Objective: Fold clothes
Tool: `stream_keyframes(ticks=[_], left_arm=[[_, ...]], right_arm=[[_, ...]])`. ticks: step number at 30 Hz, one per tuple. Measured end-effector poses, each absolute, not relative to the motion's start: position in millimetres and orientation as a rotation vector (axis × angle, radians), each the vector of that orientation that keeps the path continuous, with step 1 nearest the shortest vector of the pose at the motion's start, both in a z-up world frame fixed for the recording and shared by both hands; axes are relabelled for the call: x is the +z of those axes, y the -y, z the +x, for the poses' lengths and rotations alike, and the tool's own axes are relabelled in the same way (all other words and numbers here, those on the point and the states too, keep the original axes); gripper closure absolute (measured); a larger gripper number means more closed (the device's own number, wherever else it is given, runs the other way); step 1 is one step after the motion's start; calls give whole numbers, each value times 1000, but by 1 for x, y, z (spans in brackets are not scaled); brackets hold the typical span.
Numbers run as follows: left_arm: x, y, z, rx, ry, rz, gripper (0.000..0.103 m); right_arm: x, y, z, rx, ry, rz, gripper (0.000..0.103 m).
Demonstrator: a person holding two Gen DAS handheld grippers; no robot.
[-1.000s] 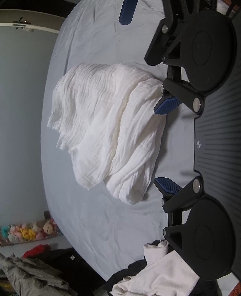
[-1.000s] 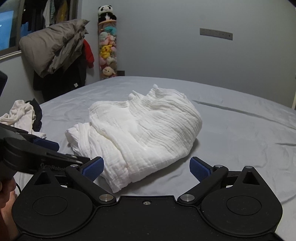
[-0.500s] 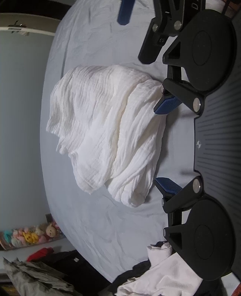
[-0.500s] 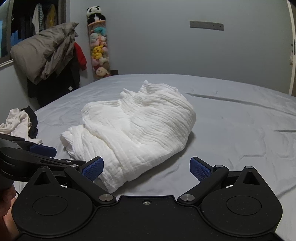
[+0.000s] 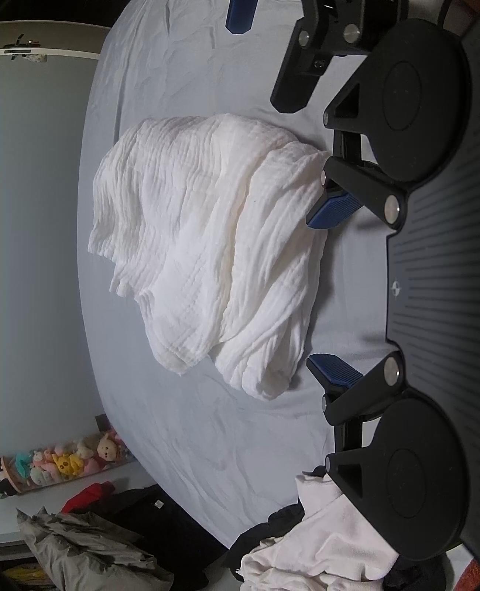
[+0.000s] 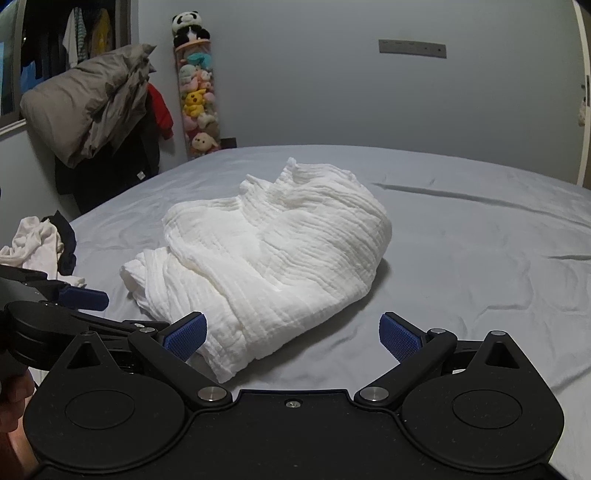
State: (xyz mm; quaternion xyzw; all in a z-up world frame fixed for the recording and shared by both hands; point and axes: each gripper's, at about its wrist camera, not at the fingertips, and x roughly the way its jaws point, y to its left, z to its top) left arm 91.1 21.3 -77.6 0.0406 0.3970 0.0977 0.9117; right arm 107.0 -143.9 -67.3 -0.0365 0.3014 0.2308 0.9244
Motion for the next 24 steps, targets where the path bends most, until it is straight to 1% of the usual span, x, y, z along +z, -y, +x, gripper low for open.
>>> stream_keyframes(ticks=[24], left_arm=[[-77,-26,90,226,-813,98,29]], right_arm=[[-69,142,107,477,-640,-92,3]])
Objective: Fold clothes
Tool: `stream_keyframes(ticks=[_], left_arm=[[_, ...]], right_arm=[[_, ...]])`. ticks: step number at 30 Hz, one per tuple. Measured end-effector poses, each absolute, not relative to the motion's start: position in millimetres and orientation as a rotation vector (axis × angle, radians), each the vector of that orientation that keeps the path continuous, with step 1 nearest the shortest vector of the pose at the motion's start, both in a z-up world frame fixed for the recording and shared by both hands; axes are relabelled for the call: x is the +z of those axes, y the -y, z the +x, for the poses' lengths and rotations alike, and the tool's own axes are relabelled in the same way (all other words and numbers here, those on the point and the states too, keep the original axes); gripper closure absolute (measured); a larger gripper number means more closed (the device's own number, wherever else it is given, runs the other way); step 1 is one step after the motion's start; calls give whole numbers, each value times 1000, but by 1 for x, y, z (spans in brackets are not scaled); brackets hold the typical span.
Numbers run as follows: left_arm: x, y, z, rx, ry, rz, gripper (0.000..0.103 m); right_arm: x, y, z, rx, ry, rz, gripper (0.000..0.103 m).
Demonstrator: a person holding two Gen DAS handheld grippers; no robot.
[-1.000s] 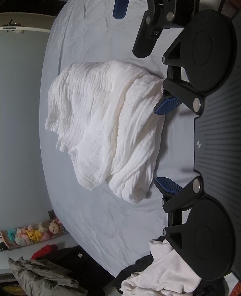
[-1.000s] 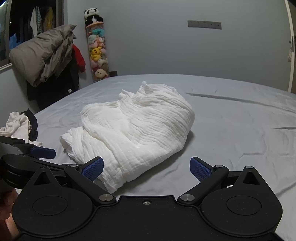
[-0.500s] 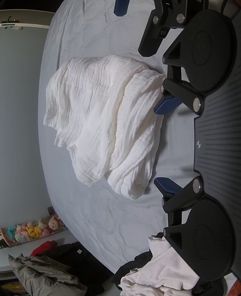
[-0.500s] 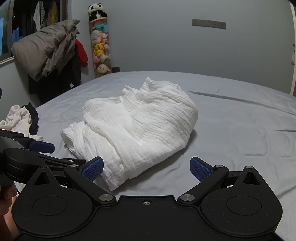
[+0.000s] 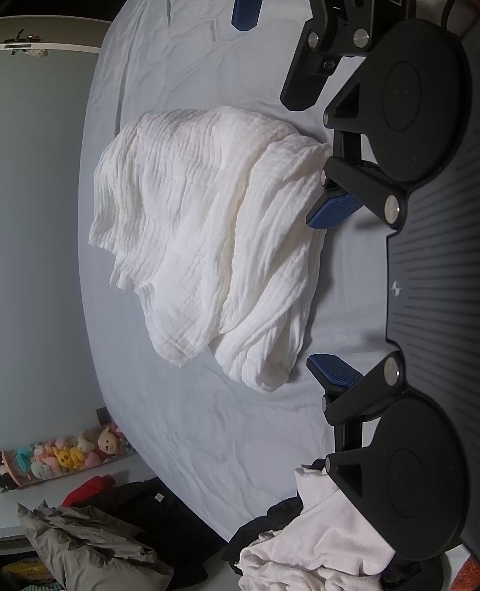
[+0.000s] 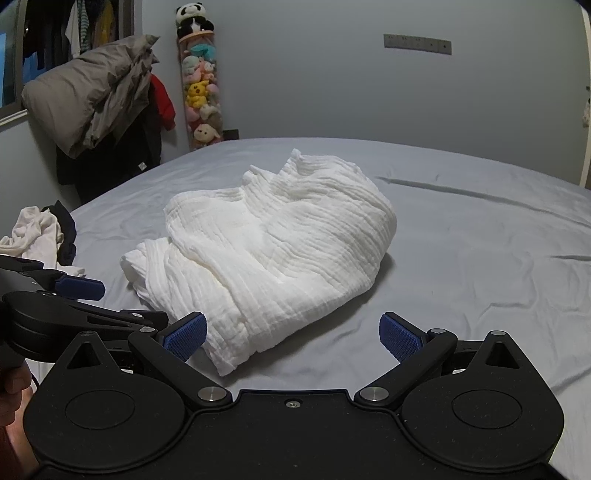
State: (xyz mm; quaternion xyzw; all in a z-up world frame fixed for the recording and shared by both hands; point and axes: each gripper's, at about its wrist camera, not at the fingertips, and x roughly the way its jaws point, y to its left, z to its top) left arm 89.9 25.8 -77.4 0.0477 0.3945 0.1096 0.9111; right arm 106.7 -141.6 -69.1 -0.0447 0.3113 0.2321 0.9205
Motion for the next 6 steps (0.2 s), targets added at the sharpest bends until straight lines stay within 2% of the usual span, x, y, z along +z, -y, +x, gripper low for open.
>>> stream_keyframes(ticks=[6], left_arm=[[-79,-22,89,220,-809,107,29]], right_arm=[[-70,142,107,479,-646,-96,3]])
